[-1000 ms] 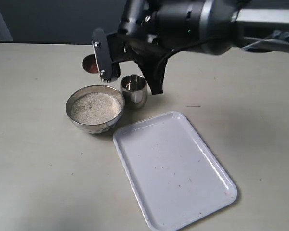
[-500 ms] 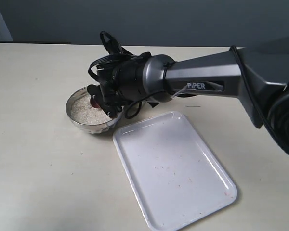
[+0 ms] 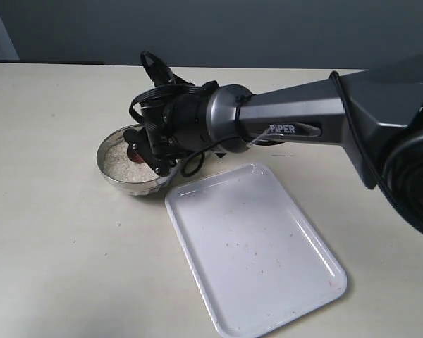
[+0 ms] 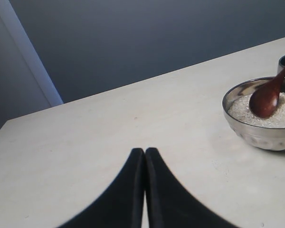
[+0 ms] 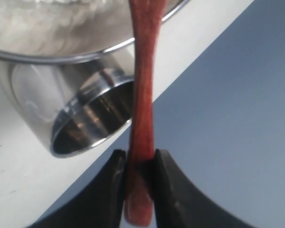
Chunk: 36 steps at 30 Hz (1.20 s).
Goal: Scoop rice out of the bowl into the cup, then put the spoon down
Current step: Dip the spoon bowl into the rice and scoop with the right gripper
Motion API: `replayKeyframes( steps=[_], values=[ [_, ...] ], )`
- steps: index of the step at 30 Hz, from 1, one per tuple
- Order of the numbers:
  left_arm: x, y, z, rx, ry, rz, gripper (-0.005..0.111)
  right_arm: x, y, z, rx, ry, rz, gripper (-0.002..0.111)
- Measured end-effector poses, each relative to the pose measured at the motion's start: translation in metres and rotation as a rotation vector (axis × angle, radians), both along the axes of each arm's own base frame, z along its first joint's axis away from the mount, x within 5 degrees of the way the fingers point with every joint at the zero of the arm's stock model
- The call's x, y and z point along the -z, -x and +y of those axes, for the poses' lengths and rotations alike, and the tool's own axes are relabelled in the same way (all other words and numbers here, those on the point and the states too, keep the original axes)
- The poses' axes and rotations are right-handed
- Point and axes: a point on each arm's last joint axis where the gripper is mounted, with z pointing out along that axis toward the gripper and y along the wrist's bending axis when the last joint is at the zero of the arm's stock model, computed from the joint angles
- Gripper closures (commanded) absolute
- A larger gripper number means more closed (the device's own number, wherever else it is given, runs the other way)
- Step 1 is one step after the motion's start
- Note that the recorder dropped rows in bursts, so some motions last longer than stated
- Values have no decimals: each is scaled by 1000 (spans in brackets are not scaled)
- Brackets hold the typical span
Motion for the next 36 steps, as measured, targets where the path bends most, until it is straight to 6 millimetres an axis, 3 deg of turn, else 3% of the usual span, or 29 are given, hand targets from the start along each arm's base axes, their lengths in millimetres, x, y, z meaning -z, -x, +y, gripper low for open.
replayKeyframes(
  steps=[36],
  values=[
    [0,0,0,0,0,0,106,-7,1,9,-156,127,-105,109]
  ],
)
